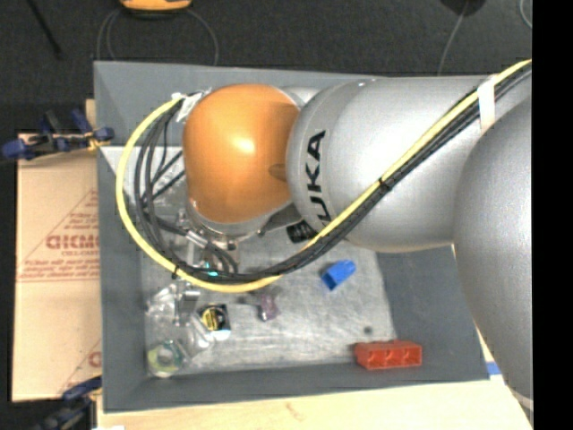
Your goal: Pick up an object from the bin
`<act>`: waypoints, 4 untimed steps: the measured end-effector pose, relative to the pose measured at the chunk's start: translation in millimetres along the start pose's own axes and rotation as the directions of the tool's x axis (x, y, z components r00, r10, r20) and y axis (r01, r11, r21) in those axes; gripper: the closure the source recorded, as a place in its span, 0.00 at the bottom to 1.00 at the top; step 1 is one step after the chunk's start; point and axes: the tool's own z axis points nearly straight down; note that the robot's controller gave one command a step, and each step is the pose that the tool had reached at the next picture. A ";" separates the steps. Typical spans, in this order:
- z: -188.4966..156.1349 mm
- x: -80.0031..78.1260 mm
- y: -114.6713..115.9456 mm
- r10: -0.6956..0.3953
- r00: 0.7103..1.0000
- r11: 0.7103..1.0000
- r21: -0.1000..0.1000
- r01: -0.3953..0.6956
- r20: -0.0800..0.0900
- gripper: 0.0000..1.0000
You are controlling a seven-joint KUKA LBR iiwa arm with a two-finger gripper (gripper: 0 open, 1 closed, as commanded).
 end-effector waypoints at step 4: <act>114.5 31.2 -69.7 -0.089 0.996 0.996 0.002 0.089 0.003 1.00</act>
Offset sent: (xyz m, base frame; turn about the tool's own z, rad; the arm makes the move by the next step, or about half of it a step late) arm -0.0344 -0.0226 -0.1194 -0.1447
